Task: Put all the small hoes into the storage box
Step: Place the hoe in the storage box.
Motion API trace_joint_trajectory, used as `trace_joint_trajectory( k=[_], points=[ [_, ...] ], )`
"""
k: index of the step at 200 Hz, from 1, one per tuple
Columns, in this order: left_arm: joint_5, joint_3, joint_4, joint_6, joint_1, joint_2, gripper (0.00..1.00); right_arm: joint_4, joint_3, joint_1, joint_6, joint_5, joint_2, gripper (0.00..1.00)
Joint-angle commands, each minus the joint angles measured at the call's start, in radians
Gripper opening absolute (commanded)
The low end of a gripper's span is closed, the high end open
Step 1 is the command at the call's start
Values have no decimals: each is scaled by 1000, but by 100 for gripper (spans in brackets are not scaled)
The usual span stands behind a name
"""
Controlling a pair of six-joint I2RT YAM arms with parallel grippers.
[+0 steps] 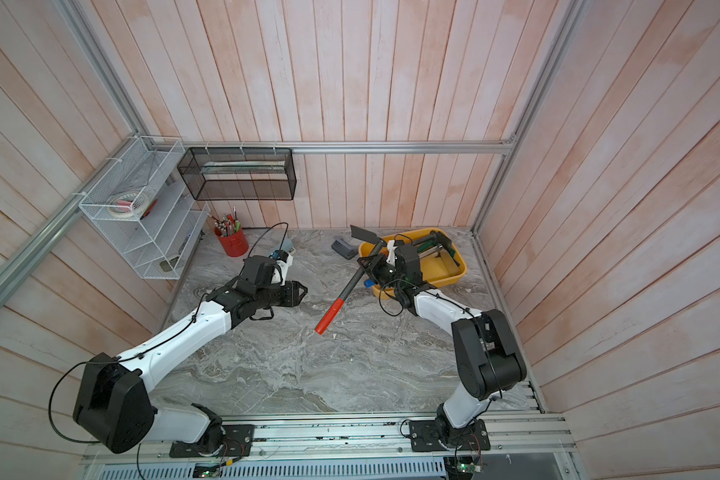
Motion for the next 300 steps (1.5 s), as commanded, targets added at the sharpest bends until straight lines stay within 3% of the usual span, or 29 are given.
trace_joint_trajectory(
  k=[1,147,300],
  points=[
    [-2,-12,8,6,6,-7,50,109,-16,-48,52,-35,-52,7],
    [-28,-50,-13,12,20,-36,55,244,-128,-263,154,-30,-58,7],
    [-21,-56,-35,20,35,-48,58,397,-156,-390,290,-37,66,7]
  ],
)
